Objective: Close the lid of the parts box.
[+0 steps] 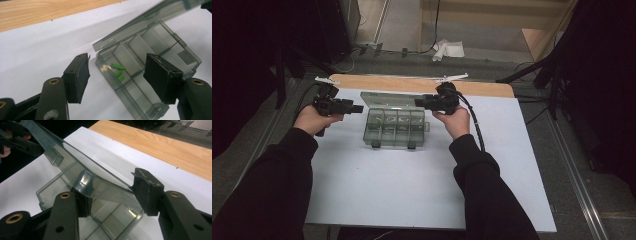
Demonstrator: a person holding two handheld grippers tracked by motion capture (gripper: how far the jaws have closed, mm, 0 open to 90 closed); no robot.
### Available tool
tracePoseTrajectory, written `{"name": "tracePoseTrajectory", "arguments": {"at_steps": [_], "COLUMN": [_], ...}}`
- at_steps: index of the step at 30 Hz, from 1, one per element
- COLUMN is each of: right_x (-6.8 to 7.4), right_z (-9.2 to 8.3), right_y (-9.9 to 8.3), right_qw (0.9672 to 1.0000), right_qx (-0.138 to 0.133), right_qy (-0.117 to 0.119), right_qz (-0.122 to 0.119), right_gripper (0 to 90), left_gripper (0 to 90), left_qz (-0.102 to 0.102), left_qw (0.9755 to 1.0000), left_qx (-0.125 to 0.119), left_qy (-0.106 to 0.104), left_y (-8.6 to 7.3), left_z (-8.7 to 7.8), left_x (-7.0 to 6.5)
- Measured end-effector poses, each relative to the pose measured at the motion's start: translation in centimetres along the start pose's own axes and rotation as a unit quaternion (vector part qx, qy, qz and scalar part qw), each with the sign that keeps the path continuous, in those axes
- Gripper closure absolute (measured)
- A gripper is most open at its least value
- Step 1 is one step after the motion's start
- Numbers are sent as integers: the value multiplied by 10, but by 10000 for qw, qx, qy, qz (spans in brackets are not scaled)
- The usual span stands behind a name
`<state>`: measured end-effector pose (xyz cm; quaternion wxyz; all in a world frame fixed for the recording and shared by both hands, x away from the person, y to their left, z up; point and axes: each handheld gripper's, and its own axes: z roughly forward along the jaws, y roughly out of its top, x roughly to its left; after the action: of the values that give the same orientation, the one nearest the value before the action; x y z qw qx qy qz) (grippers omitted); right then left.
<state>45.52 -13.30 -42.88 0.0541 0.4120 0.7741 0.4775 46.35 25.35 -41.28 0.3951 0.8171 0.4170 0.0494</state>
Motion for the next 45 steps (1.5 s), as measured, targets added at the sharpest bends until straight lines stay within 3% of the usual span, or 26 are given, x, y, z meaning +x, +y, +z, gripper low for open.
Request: {"name": "tracePoseTrajectory", "arguments": {"at_steps": [5, 7, 10, 14, 20, 23, 26, 29, 39, 45], "right_x": [2, 3, 3, 3, 2, 3, 3, 2, 1, 3], "right_z": [-1, -1, -2, -1, 0, -1, -1, -2, -16, -31], "right_y": [-3, -4, -5, -5, -8, -9, -10, -13, -24, -30], "right_qw": [10000, 10000, 10000, 9999, 9999, 9999, 9998, 9996, 9994, 9994], "right_qx": [4, 12, 28, 21, 83, 158, 189, 196, 254, 345], "right_qy": [37, 41, 47, 76, 127, 59, 69, 171, 155, -1], "right_qz": [-36, -47, -84, -63, 26, -7, 13, 144, 197, 54], "right_gripper": [511, 509, 506, 487, 419, 401, 387, 358, 336, 370], "left_gripper": [540, 612, 733, 752, 840, 875, 897, 897, 896, 896], "left_qz": [-162, -156, -54, 105, 355, 450, 446, 438, 432, 433], "left_qw": [9997, 9996, 9997, 9992, 9992, 9989, 9987, 9986, 9984, 9980], "left_qx": [-75, -202, -187, -282, -172, -17, -60, -63, -76, -117], "left_qy": [167, 97, 164, 247, 42, -91, -245, -277, -364, -453], "left_y": [7, 12, 18, 36, 50, 49, 47, 45, 36, 31], "left_z": [-9, -12, -14, -14, -7, -2, 0, 1, 5, 3], "left_x": [2, 2, -1, -13, -31, -35, -38, -39, -41, -45]}}
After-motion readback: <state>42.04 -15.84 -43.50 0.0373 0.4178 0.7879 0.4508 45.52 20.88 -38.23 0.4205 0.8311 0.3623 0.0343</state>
